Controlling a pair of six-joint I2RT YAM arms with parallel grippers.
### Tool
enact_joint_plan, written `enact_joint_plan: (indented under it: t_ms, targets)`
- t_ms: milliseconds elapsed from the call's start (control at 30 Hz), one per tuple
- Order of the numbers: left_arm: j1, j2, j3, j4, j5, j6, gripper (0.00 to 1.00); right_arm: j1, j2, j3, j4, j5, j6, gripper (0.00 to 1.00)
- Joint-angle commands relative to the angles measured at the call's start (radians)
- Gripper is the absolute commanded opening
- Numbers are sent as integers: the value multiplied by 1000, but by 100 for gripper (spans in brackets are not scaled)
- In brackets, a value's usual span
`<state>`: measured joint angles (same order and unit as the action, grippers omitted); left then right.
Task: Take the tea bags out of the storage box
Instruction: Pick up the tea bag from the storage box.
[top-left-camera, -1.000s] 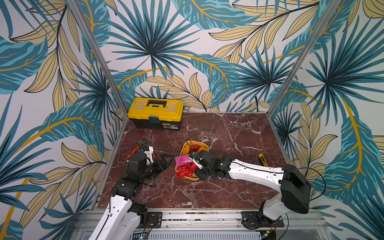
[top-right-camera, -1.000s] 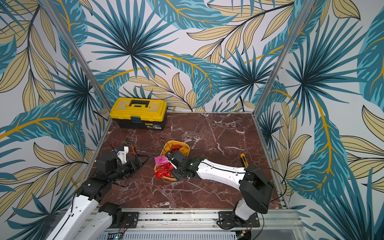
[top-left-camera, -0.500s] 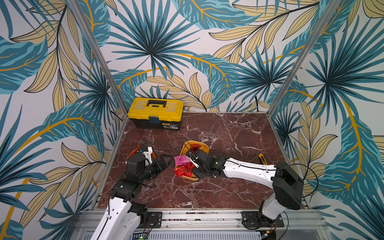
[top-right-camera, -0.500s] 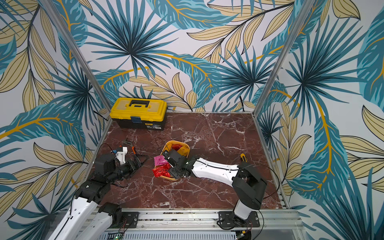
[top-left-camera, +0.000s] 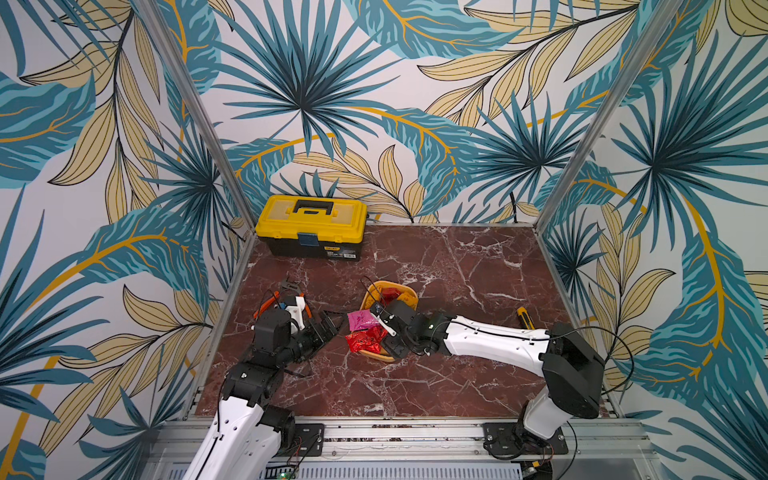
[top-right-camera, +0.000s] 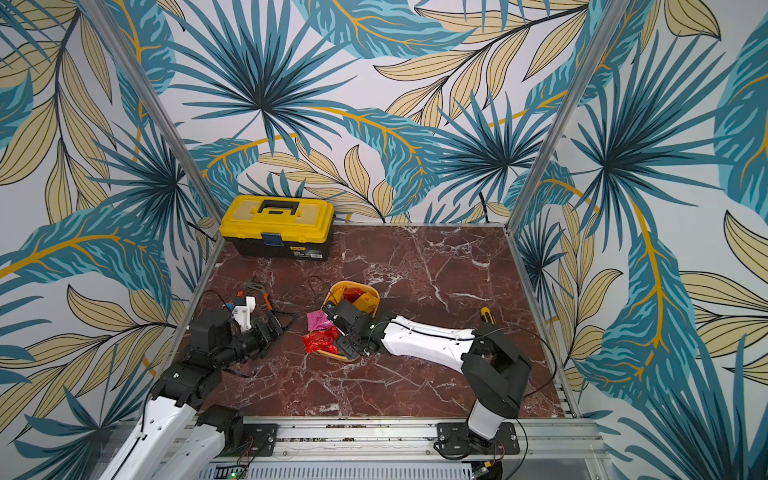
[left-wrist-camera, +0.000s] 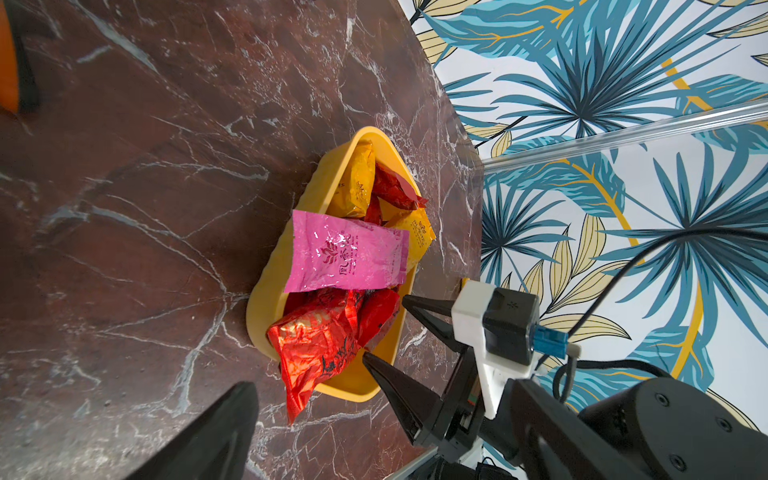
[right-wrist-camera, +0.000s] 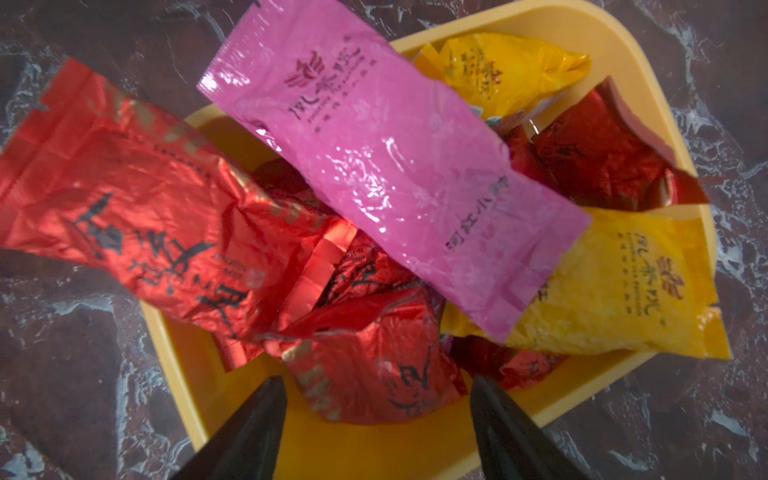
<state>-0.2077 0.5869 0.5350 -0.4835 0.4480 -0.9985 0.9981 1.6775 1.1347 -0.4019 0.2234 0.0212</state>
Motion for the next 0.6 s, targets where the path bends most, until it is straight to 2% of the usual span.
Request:
enact_joint_plan:
  t_ms: [0, 567]
  targets:
    - [9, -13, -20, 26, 9, -5, 100, 10, -25, -23, 13, 3, -6, 77]
    - [8, -13, -23, 29, 15, -17, 100, 11, 56, -2, 39, 49, -9, 74]
